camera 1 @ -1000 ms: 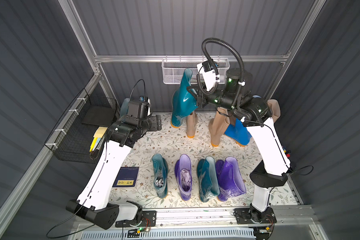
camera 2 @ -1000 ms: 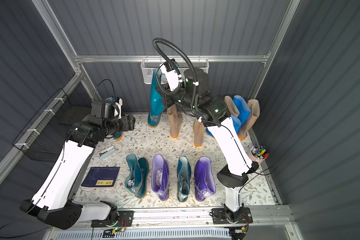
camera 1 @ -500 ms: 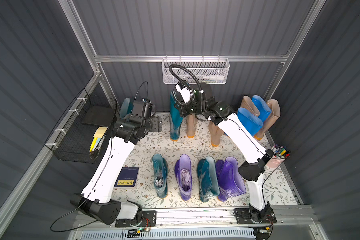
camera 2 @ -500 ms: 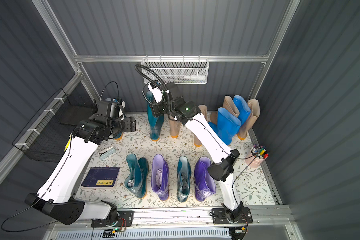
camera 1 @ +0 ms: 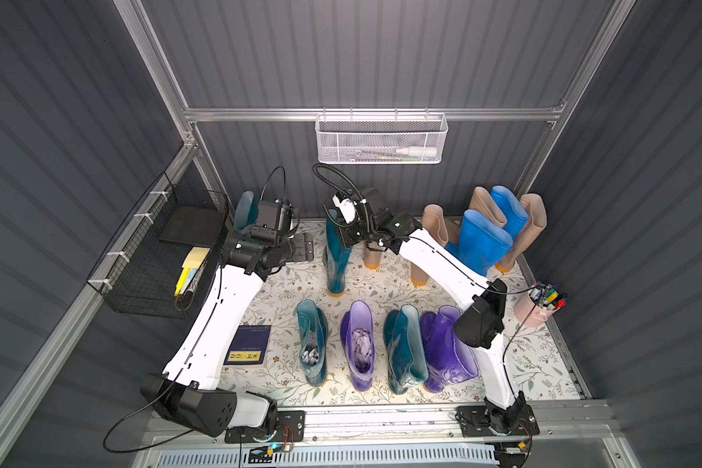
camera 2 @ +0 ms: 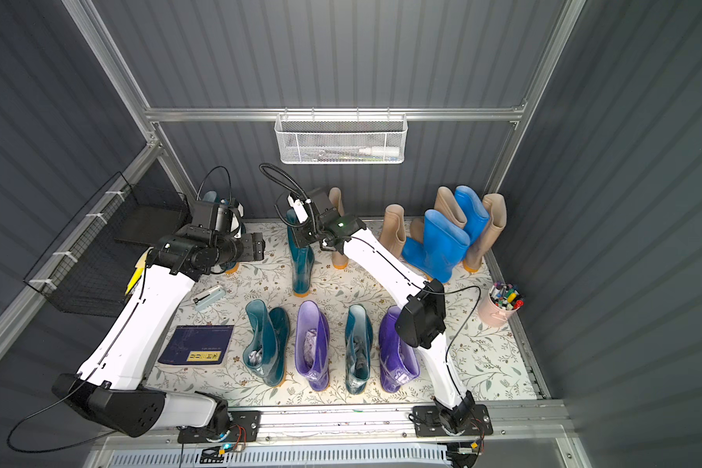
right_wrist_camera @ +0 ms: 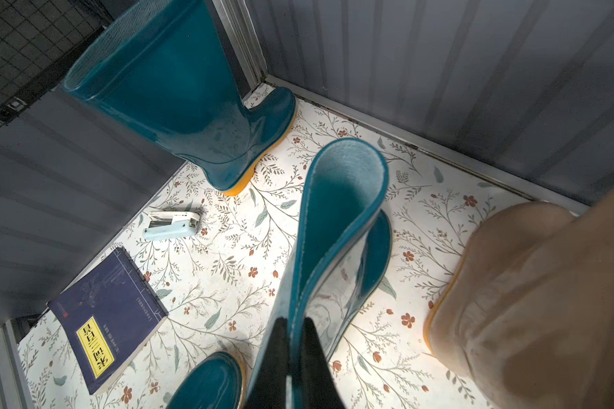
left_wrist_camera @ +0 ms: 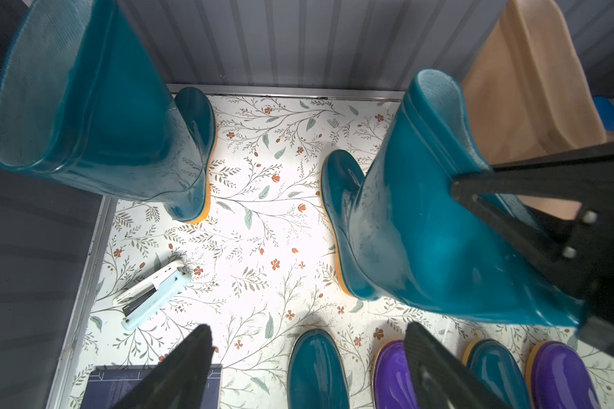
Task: Match and arrange rain boots in pairs
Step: Place the rain boot at the center of the board, then pick up the rain boot at the center of the board.
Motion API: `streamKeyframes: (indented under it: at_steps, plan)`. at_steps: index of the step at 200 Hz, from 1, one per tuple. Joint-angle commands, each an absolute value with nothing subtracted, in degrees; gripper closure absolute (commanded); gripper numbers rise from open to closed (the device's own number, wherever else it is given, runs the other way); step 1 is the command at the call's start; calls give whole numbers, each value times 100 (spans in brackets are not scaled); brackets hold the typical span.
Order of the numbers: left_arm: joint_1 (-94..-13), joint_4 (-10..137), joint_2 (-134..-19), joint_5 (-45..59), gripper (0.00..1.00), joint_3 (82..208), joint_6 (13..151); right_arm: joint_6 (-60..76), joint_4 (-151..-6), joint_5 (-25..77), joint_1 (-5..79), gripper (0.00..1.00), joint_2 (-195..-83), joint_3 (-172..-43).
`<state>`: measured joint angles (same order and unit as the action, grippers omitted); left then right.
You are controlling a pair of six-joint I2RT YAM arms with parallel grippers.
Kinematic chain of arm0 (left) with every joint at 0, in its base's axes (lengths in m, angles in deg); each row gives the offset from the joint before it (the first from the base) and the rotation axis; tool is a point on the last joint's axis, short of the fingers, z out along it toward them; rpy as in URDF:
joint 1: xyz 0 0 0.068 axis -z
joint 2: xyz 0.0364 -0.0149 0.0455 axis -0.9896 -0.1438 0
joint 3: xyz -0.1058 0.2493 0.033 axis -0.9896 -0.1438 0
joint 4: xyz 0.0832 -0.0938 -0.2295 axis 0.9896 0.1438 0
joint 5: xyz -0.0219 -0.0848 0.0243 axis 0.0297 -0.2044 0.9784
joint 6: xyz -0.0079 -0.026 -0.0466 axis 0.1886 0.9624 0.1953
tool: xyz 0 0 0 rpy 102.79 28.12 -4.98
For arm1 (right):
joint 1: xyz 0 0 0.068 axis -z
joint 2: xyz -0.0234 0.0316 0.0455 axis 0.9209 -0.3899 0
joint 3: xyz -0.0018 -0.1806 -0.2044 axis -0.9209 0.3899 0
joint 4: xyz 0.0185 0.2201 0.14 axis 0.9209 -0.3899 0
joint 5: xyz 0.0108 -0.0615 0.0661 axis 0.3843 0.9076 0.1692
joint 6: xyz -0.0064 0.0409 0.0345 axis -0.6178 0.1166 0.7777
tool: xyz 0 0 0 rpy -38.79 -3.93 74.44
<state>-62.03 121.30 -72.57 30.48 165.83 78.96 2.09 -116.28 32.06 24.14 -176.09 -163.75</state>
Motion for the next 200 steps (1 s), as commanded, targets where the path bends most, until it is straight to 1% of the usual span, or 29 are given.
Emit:
streamKeyframes:
  at_steps: [1,49,63,99,153,174,200]
  plan:
    - [-6222,12080,-7293,2873,12,16581,7832,386,-10871,3118,2399,94,-17458,-16543]
    - [-6222,11962,-7319,2516,12,16557,7884,558,-10894,2843,2437,80,-17453,-16526]
    - [-6222,11925,-7364,2468,12,16572,7948,567,-10895,2817,2449,74,-17396,-16479]
    - [-6222,11892,-7514,2361,10,16718,8129,710,-10788,2771,2596,68,-17064,-16190]
    - [-6213,11667,-7810,2222,4,16961,8665,906,-9997,2797,3076,53,-15613,-14592]
    - [-6162,11570,-7971,2205,2,17093,8803,964,-9778,2806,3260,50,-15018,-13848]
    - [-6000,11543,-8273,2277,1,17338,8940,1067,-9493,2792,3488,43,-14376,-12983]
